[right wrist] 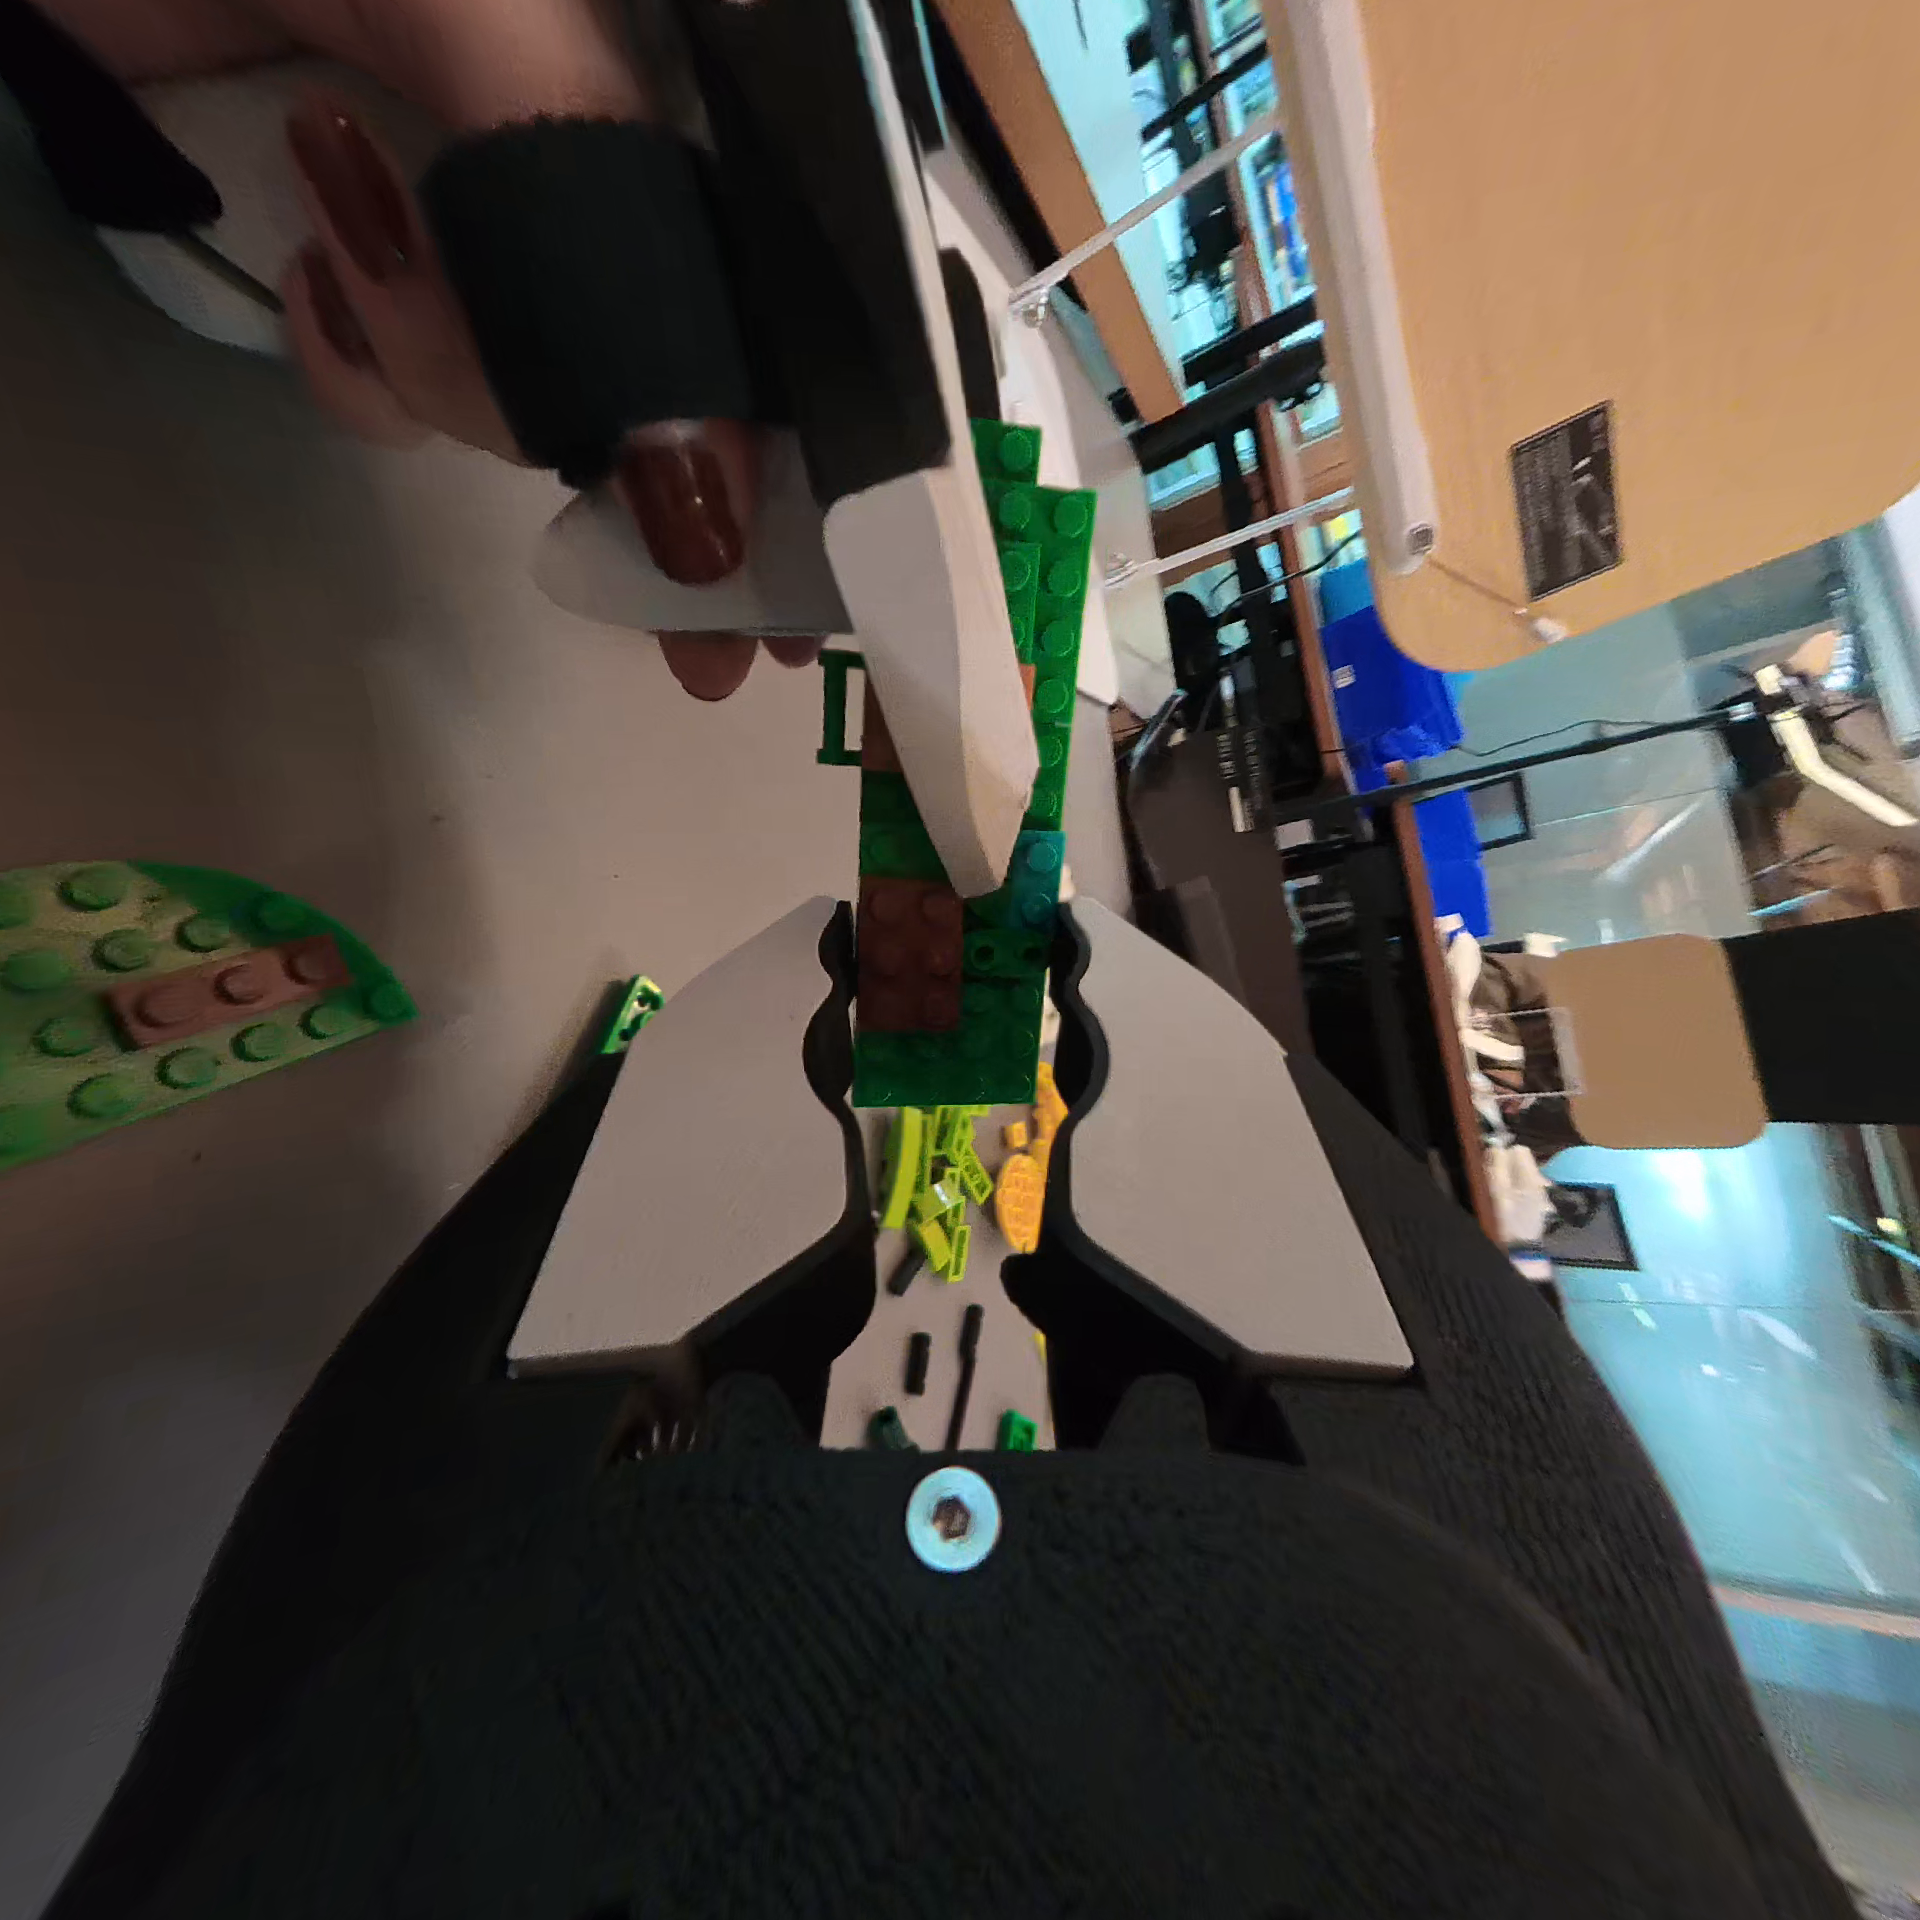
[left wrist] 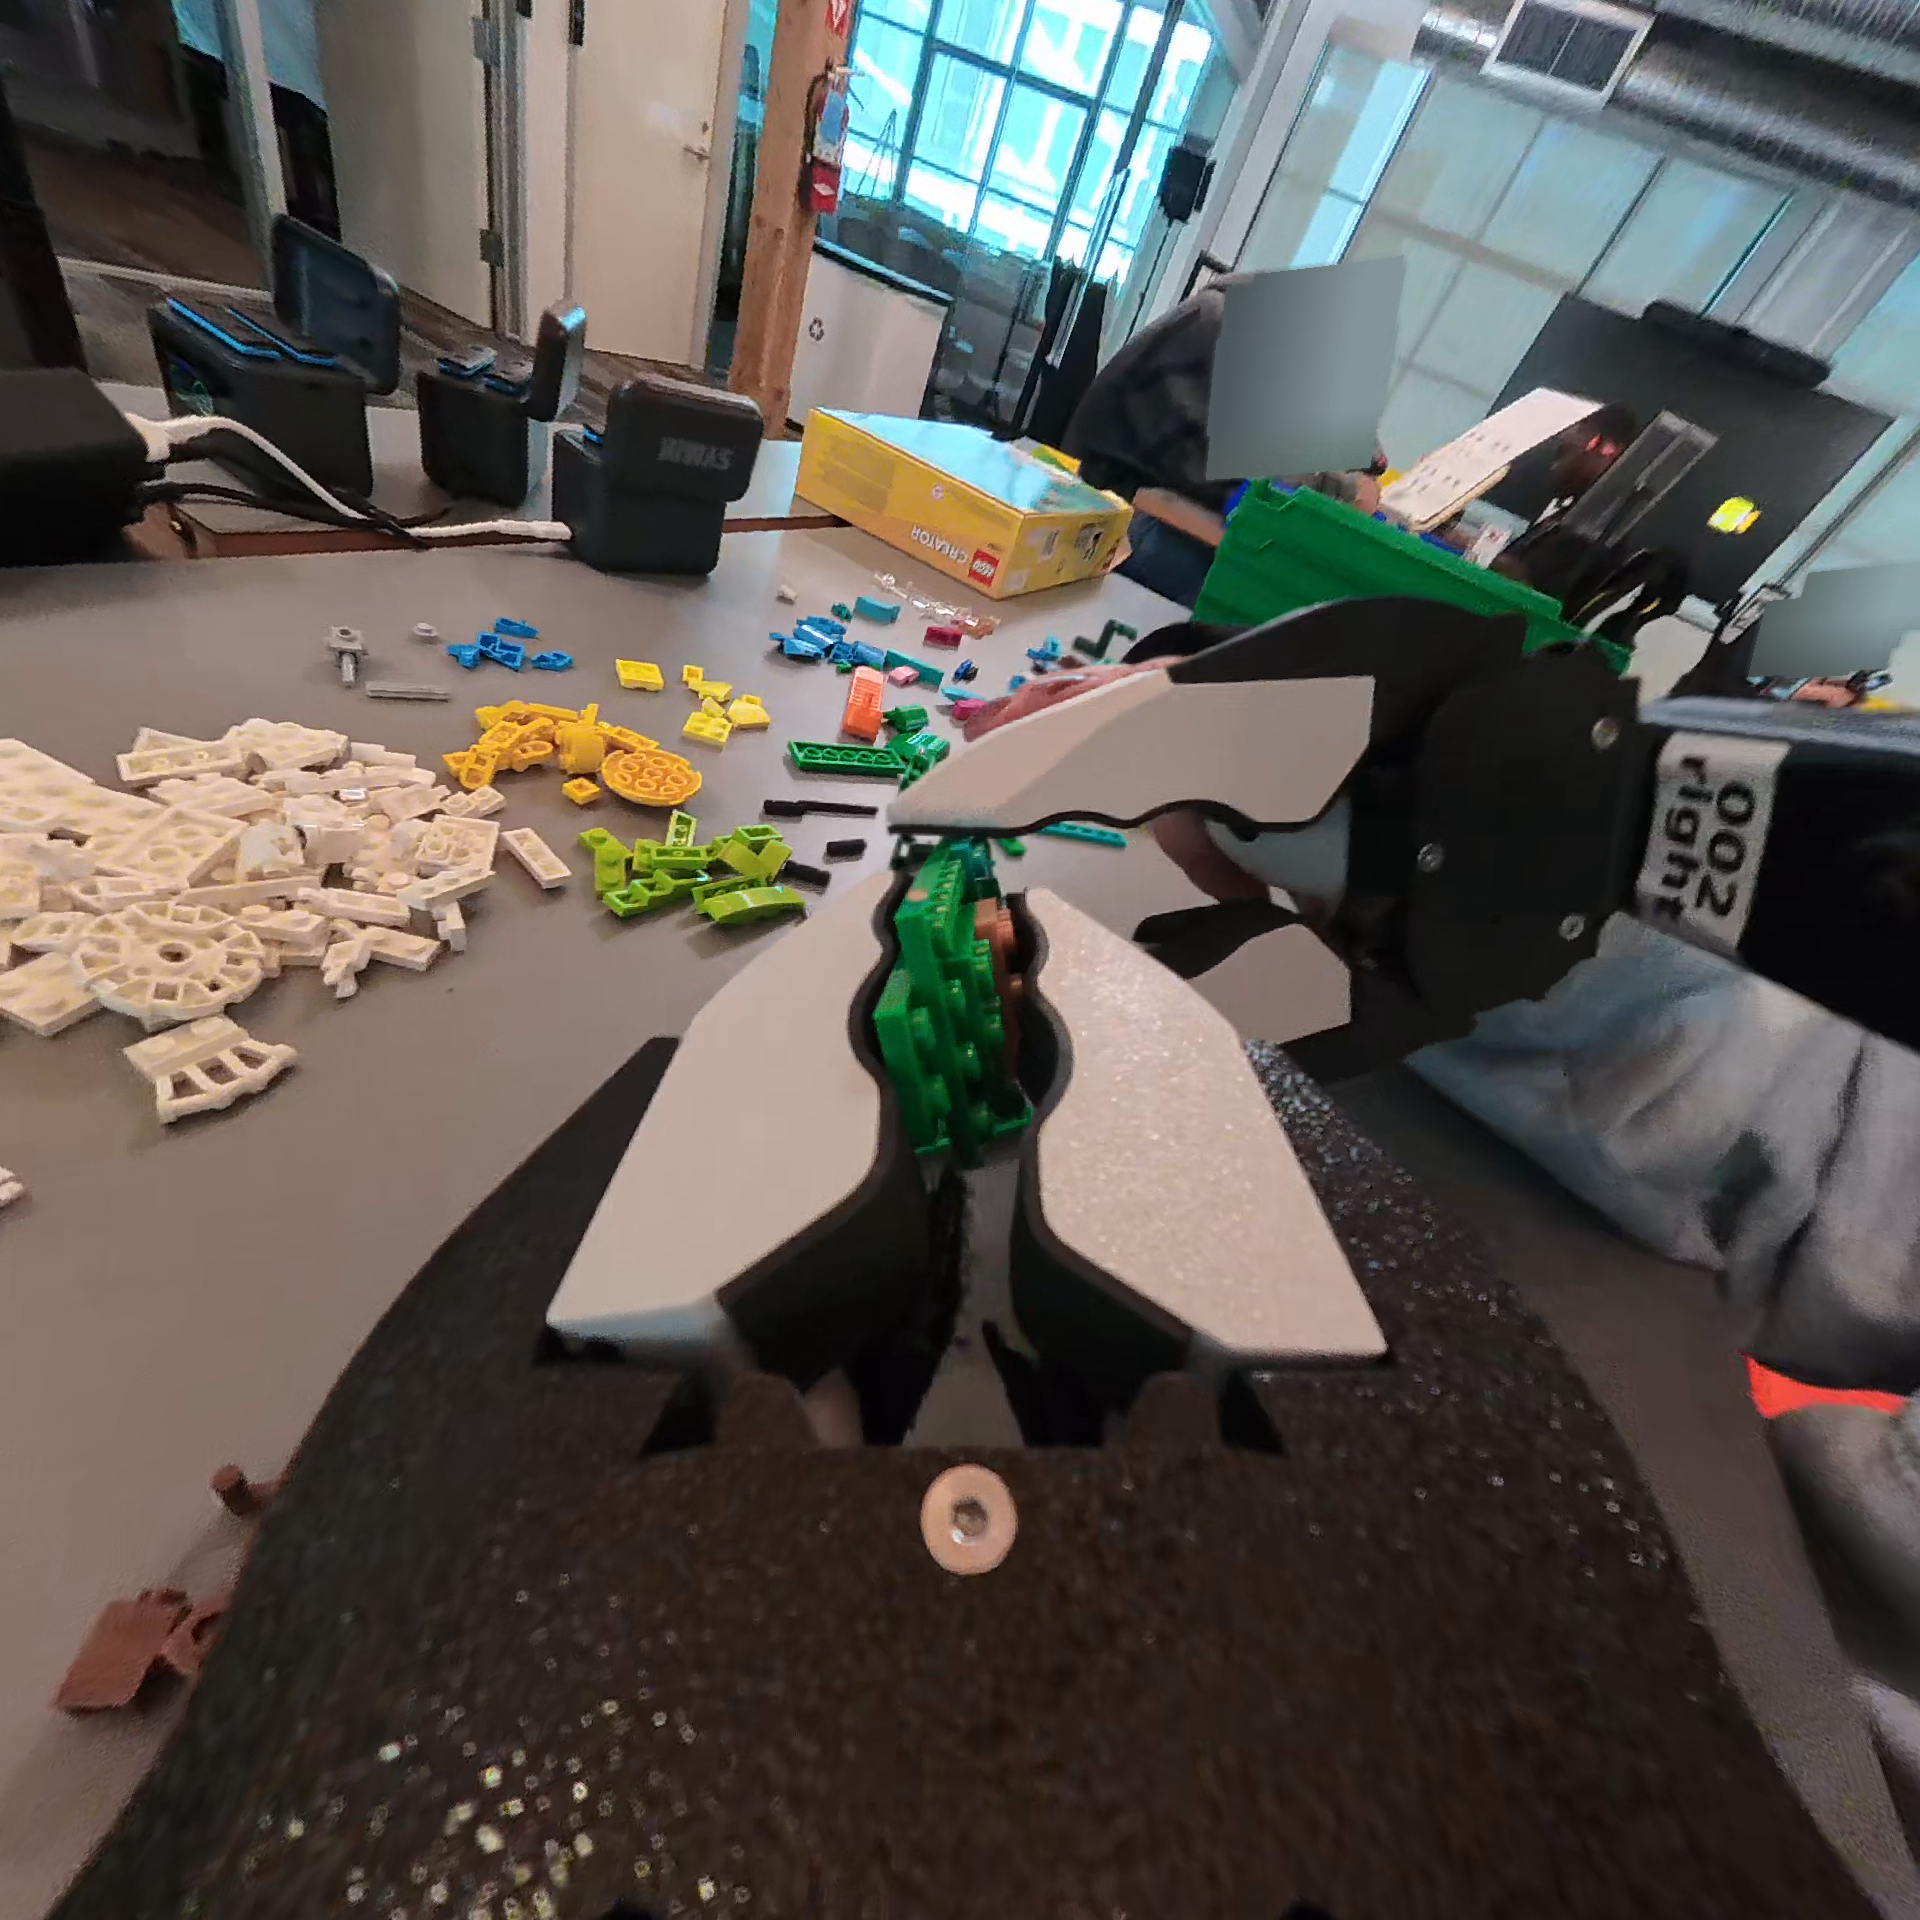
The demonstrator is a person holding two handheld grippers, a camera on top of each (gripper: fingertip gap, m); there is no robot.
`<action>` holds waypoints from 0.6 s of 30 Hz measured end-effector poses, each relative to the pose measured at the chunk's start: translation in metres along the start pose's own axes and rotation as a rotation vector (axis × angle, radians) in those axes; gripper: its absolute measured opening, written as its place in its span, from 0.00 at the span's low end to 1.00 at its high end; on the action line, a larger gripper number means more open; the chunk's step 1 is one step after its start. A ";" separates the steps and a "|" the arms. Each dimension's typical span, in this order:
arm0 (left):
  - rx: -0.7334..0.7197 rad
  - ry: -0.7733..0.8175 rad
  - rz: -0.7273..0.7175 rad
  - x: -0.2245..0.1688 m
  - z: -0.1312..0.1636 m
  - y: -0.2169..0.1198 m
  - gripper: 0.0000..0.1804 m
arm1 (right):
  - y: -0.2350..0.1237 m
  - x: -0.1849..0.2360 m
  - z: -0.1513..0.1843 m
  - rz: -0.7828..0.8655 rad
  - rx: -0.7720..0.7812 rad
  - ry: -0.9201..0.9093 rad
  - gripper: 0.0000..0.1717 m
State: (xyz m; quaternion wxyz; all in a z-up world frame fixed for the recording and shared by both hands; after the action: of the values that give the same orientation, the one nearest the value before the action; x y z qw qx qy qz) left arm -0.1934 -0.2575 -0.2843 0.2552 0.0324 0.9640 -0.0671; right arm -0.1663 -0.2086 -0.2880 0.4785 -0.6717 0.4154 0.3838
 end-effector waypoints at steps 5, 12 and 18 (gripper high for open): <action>0.014 0.028 0.003 -0.002 0.003 0.002 0.09 | -0.004 0.000 0.001 -0.103 -0.002 0.053 0.20; 0.048 0.166 -0.040 -0.005 0.007 0.005 0.09 | -0.008 0.004 0.003 -0.269 -0.020 0.165 0.21; 0.082 0.284 -0.080 -0.007 0.011 0.007 0.09 | -0.014 0.007 0.005 -0.372 -0.051 0.252 0.18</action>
State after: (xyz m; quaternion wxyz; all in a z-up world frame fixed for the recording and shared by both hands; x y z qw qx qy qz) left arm -0.1811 -0.2524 -0.2916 0.1118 0.0134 0.9874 -0.1114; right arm -0.1516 -0.2021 -0.2913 0.4683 -0.7911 0.3312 0.2124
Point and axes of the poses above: each gripper's, where its closed fingertips meet, y out along the fingers, z out of its underside, x = y × z across the jaws, the point moved 4 cm from there along -y, back along the fingers, and after that the axes turned 11 degrees about -y, right-handed, at the moved point
